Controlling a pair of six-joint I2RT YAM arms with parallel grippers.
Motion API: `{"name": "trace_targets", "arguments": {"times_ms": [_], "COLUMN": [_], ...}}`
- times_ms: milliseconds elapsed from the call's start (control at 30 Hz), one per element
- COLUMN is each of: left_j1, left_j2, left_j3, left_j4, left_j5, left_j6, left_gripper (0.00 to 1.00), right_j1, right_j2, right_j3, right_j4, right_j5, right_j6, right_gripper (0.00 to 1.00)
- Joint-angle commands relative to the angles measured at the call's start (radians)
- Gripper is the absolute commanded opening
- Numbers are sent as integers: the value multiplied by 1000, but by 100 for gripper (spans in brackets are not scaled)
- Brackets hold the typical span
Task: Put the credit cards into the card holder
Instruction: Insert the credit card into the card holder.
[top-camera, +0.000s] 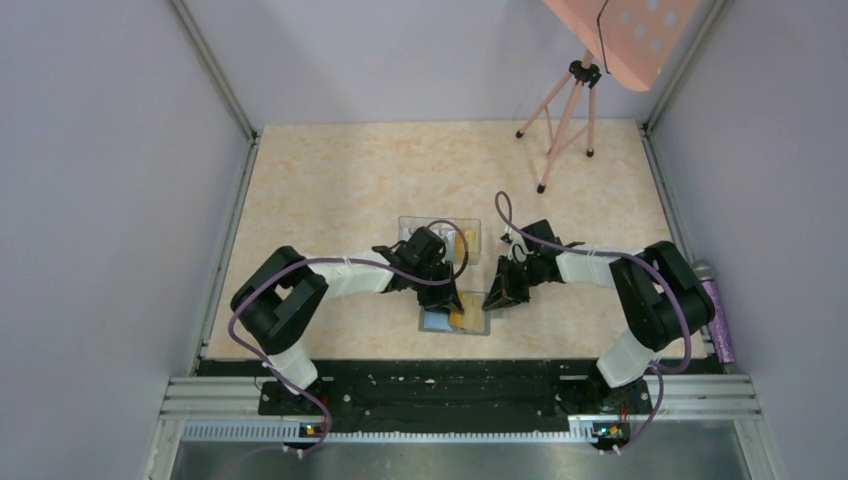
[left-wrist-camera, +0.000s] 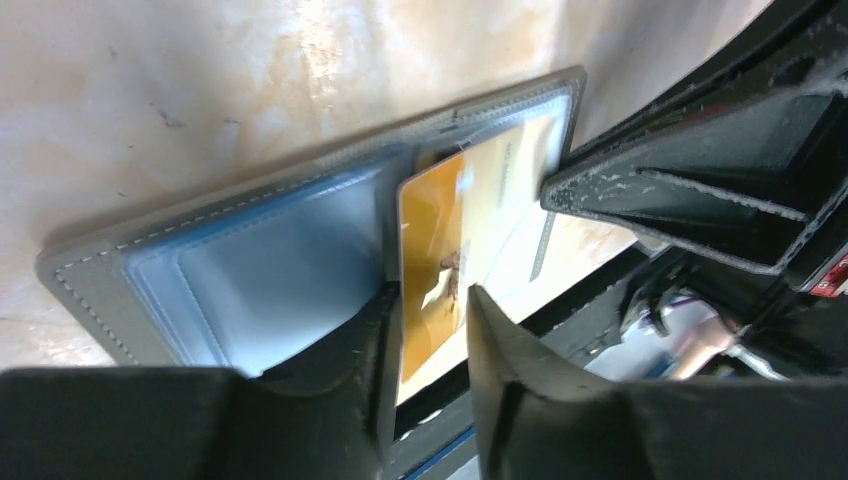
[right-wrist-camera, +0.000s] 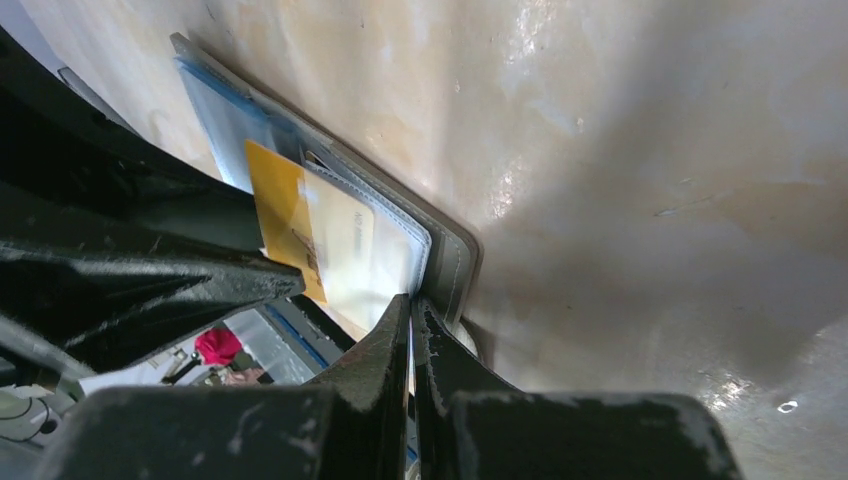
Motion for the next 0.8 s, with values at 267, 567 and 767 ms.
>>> {"name": "trace_targets", "arguments": {"times_ms": [267, 567, 767], "left_j1": [-53, -77, -83], "left_j2": [21, 103, 112], "left_j3": [197, 244, 256], "left_j4": [-339, -332, -225], "left_j5": [-244, -208, -92], "left_j6": [112, 139, 138], "left_gripper": [54, 52, 45], "right_j1": [12, 12, 11], "right_j2": [-19, -19, -19], "right_j3": [-16, -17, -21], "right_j4": [-33, -34, -32], "right_j5": [15, 14, 11], "right_j6": [-10, -11, -12], "right_gripper": [0, 0, 0]}}
